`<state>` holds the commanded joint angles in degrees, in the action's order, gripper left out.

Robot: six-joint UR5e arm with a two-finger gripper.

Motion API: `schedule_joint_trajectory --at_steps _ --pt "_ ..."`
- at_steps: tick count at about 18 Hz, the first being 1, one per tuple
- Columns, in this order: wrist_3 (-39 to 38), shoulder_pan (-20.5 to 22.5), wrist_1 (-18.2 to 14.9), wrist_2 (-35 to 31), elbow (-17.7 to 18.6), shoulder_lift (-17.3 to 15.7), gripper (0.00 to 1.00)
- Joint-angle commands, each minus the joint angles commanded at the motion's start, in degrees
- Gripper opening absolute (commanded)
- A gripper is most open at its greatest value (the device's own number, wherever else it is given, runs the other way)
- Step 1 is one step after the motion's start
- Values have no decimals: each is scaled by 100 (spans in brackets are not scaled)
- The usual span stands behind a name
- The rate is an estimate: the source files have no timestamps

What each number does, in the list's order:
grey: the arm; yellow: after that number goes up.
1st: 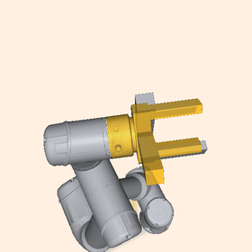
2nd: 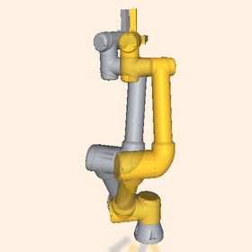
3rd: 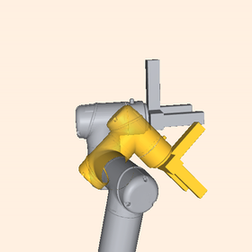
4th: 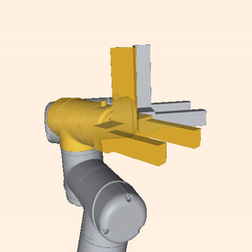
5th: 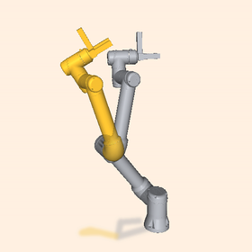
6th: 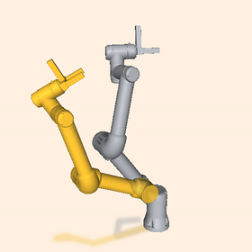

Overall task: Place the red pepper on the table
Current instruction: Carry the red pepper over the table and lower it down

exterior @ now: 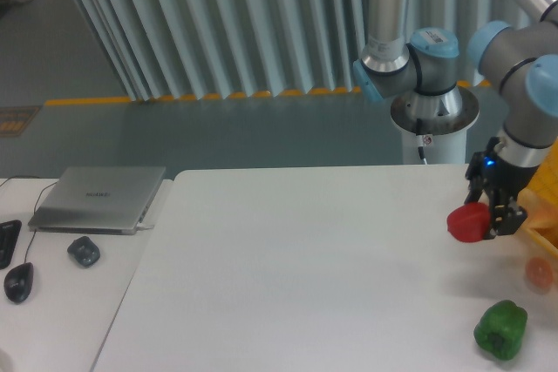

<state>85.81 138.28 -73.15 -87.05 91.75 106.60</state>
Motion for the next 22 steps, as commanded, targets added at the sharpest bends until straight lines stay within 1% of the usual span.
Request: schedule_joint_trajectory --at_steps 1,3,7,13,15,16,17,19,20,22 --pt "-134 -168 90 -214 35 62 50" --pt "-214 -283 143 -478 176 141 50" --pt "-188 -336 257 -515 299 185 51" --pt "-170 -337 222 -567 299 212 52" --pt "-205 -337 222 -585 299 229 59" --pt "-188 -345 222 -611 299 238 68" --pt "-179 -345 231 -663 299 238 75" --pt "-188 -345 231 -708 299 256 76" --pt "-179 -345 231 -717 299 247 85" --pt "-170 -345 231 -725 299 247 86"
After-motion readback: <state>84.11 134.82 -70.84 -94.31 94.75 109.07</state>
